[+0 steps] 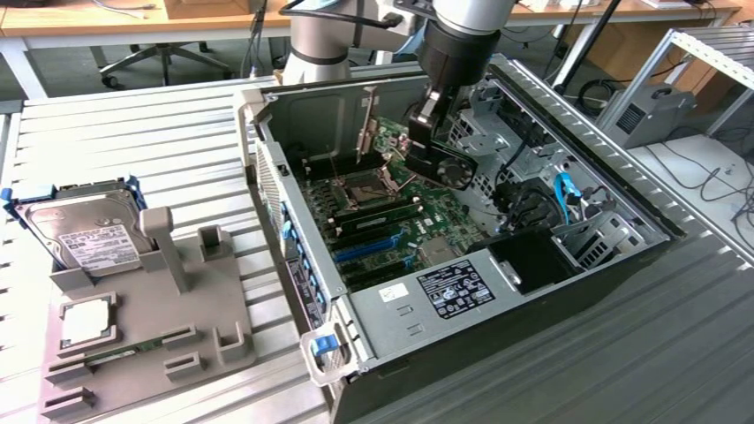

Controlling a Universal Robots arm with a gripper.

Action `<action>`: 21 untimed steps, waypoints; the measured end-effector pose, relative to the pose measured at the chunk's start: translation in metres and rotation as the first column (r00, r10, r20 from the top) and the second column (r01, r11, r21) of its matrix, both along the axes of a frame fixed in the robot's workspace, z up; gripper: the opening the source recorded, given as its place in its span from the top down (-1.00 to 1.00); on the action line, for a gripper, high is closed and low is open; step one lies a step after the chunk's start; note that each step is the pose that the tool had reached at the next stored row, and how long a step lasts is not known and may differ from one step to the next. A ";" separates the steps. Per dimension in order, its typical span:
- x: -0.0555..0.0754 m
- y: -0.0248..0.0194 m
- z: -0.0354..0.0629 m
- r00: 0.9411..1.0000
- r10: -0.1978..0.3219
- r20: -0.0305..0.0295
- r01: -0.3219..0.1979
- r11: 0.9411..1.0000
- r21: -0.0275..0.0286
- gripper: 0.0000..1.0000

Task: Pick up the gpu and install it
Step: 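Insert the gpu into the slot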

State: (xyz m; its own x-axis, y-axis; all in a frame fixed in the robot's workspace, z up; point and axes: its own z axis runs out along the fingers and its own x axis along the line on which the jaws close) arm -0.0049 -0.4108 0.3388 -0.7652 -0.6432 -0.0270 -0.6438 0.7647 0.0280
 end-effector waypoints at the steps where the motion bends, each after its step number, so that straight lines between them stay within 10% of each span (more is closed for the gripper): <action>1: 0.000 0.0000 0.0000 1.000 0.005 0.000 -0.005 1.000 0.000 0.43; 21: 0.000 0.0000 0.0000 0.997 0.082 0.000 -0.082 0.997 0.000 0.43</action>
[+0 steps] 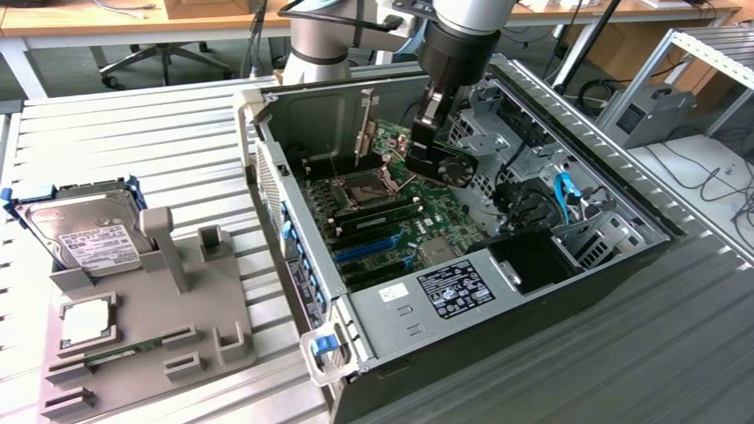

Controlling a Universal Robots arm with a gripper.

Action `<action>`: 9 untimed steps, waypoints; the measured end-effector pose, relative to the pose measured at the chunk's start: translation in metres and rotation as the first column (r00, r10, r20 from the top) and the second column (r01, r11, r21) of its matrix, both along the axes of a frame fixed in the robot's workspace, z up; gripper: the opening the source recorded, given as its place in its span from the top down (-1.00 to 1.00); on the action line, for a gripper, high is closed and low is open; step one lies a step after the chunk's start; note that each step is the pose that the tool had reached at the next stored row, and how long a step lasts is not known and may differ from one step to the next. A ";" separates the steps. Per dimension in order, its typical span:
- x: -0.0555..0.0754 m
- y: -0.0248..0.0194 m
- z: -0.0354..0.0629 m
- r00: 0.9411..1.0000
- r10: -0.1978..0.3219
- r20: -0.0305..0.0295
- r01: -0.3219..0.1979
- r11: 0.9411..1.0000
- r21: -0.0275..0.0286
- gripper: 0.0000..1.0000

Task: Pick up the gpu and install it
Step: 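Insert the gpu into the slot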

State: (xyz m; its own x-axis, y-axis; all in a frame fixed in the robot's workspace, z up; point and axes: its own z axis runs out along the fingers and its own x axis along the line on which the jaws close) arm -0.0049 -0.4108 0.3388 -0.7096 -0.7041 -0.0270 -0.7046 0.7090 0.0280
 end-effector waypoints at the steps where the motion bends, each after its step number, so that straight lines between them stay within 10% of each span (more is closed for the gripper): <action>1: 0.000 0.0000 0.0000 1.000 0.004 0.000 -0.004 1.000 0.000 0.43; 9: 0.000 0.0000 0.0000 0.999 0.038 0.000 -0.038 0.999 0.000 0.43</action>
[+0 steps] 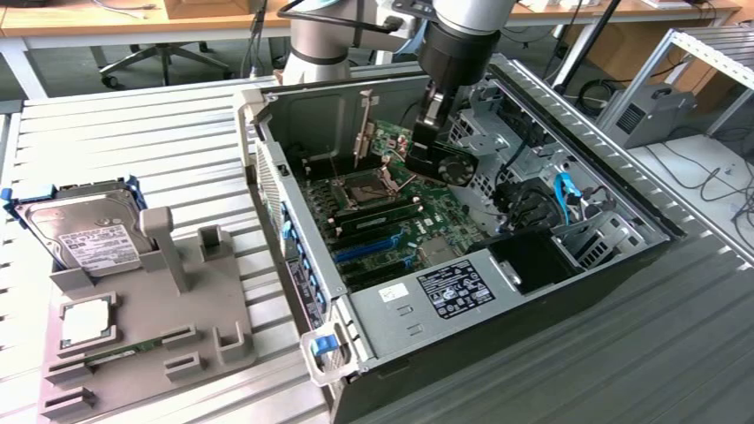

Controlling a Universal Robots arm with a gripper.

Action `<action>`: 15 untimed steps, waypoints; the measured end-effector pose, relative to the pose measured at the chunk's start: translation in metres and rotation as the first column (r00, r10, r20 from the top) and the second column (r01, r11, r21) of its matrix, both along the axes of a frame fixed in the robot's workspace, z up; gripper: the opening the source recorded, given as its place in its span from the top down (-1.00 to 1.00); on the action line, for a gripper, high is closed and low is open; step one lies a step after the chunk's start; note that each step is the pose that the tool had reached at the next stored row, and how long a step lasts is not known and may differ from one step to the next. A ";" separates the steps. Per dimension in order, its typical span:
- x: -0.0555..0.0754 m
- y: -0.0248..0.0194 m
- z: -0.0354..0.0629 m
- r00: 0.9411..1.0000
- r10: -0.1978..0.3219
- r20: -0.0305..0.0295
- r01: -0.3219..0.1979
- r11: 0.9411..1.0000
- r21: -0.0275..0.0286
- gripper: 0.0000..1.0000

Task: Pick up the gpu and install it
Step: 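Insert the gpu into the slot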

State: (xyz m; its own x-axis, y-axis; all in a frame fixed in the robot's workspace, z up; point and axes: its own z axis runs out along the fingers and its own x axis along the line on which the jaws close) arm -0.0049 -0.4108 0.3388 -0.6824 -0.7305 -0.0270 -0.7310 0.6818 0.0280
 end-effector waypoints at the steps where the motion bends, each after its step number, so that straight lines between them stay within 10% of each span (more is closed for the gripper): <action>1: 0.000 0.0000 0.0000 1.000 0.003 0.000 -0.003 1.000 0.000 0.43; 15: 0.000 0.0000 0.0000 0.998 0.060 0.000 -0.060 0.998 0.000 0.43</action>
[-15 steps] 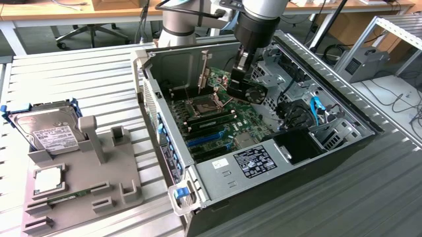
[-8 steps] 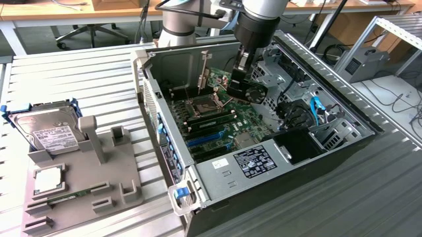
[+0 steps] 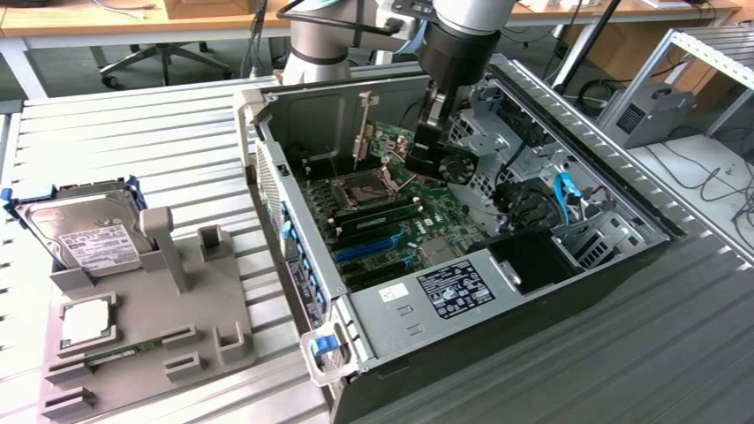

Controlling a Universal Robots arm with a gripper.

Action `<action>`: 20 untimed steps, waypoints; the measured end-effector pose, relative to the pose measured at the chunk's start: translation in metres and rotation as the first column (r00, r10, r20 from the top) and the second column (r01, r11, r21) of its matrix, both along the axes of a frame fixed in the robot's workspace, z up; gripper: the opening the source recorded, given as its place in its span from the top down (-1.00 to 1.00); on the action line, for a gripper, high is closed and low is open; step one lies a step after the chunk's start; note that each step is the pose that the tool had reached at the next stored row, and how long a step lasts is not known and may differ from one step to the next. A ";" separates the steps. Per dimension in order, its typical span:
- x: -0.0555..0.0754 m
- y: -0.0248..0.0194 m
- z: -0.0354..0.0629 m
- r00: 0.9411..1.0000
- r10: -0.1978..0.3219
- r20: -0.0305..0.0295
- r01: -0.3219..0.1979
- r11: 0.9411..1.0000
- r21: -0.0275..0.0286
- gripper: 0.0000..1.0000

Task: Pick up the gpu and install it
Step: 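Insert the gpu into the slot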

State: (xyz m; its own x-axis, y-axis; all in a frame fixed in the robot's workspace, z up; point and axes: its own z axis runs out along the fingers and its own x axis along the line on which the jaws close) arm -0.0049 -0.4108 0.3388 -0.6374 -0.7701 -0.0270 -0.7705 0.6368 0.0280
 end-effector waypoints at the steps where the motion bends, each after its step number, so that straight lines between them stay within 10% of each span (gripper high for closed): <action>1: 0.000 0.0000 0.0000 1.000 0.004 0.000 -0.004 1.000 0.000 0.43; 20: 0.000 0.0000 0.0000 0.997 0.077 0.000 -0.077 0.997 0.000 0.43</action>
State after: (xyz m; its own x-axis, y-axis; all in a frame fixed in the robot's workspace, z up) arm -0.0049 -0.4108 0.3388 -0.5759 -0.8171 -0.0270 -0.8175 0.5752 0.0280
